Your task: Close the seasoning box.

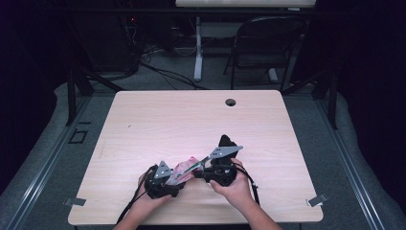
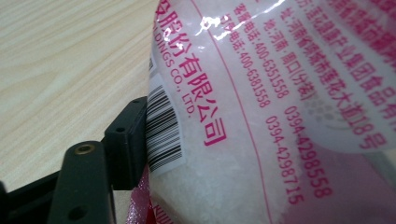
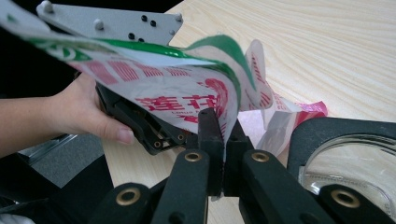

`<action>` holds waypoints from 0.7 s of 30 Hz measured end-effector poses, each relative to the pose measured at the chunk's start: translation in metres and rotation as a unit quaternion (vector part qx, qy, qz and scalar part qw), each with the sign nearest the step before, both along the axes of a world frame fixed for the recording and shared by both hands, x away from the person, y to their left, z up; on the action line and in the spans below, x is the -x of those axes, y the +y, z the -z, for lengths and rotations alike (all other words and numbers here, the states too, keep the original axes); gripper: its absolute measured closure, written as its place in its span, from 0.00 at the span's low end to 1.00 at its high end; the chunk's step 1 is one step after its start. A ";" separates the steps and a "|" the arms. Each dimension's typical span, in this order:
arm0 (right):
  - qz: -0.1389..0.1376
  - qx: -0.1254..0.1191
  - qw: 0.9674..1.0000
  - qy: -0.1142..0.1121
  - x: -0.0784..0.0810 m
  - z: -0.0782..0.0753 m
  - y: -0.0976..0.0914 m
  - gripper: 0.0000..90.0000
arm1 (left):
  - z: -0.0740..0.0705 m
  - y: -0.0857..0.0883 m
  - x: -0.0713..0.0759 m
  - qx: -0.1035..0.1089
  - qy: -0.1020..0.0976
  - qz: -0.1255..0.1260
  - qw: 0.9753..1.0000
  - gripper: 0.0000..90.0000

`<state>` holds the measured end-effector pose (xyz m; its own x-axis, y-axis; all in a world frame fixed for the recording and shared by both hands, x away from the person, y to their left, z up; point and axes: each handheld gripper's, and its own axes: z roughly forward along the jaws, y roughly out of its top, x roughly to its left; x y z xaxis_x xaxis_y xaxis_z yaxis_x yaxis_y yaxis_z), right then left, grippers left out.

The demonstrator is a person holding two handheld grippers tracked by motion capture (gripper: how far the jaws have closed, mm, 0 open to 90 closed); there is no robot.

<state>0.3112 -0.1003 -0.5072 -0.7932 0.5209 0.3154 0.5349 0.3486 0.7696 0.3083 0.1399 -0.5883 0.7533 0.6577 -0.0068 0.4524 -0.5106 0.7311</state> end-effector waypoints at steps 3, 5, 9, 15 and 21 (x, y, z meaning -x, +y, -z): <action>0.000 -0.001 1.000 -0.001 0.000 0.000 0.000 1.00 | 0.000 0.000 0.001 0.001 -0.003 -0.001 1.000 0.43; 0.002 -0.001 1.000 -0.002 0.000 0.000 0.000 1.00 | 0.000 0.000 0.001 -0.003 -0.007 -0.001 1.000 0.45; 0.003 -0.004 1.000 -0.002 0.000 -0.001 -0.001 1.00 | 0.000 0.000 0.001 -0.001 -0.007 -0.005 1.000 0.50; 0.004 -0.005 1.000 -0.001 0.000 -0.001 -0.002 1.00 | -0.001 -0.001 0.003 -0.004 -0.016 -0.012 1.000 0.55; 0.006 -0.005 1.000 -0.002 0.000 -0.002 -0.004 1.00 | -0.001 -0.002 0.005 -0.012 -0.030 -0.018 0.999 0.61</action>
<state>0.3108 -0.1044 -0.5054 -0.7881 0.5270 0.3181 0.5361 0.3337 0.7754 0.3031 0.1376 -0.5877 0.7273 0.6841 0.0546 0.4263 -0.5127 0.7452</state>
